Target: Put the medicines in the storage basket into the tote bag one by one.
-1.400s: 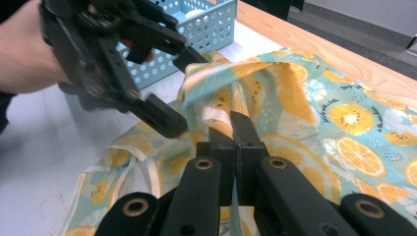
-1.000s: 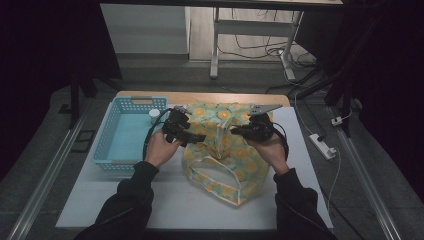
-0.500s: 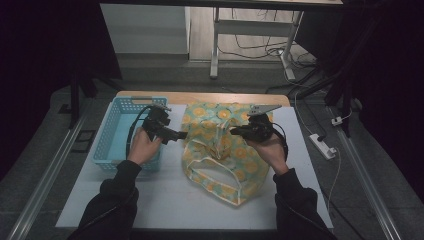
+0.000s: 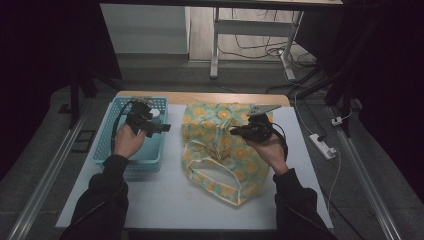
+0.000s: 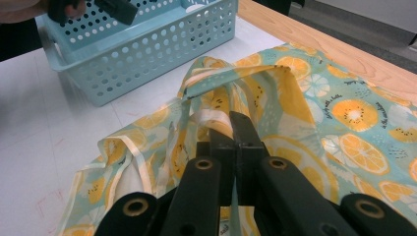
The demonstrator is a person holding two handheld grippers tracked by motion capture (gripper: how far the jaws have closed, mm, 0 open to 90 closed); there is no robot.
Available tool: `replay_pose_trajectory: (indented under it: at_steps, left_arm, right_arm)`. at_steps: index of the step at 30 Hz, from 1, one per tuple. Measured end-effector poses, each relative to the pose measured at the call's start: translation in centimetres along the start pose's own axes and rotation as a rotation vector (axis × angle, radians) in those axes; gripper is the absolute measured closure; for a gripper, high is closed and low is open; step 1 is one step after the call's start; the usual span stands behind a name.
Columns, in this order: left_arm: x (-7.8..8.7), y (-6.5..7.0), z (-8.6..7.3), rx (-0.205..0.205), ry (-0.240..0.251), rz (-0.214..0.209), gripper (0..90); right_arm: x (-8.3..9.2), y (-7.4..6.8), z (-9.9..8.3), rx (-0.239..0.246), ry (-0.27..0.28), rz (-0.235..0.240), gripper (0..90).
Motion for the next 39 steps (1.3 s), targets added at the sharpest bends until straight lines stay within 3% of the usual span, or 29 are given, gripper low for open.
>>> replay_pose_trajectory:
  at_steps: [4,8,15,22,30,35,39]
  left_arm:
    - [0.0,-1.4,-0.2,0.027,0.015,0.044,0.2]
    - [-0.4,-2.7,-0.2,0.065,-0.018,0.073,0.2]
    - [-1.4,-3.9,0.2,0.095,-0.044,0.117,0.2]
    - [-2.7,-4.5,1.1,0.079,-0.076,0.168,0.2]
    - [-4.4,-5.2,1.8,0.089,-0.127,0.227,0.1]
    - [-5.1,-5.6,1.9,0.104,-0.145,0.229,0.5]
    - [-5.3,-5.8,2.1,0.107,-0.129,0.228,2.4]
  right_arm:
    - [0.0,0.0,0.0,0.000,0.000,0.000,89.9]
    - [0.0,0.0,0.0,0.001,-0.001,0.001,90.0]
    - [-0.1,0.0,-0.1,-0.001,-0.002,0.002,90.0]
    - [-0.1,0.0,-0.1,-0.001,-0.004,0.004,89.9]
    - [0.1,0.1,-0.1,-0.003,-0.001,0.001,89.9]
    - [0.1,0.1,-0.1,-0.003,0.000,0.001,89.9]
    - [0.0,0.1,-0.1,-0.003,-0.001,0.002,89.9]
Point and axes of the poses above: each handheld gripper's, and its own axes: x roughly backward along the jaws, z roughly out of its top, y roughly to its right, the point moved 2 cm from there along -x, roughly forward along the jaws, and after that the axes turned 4 degrees about x, right-handed, at the moved point
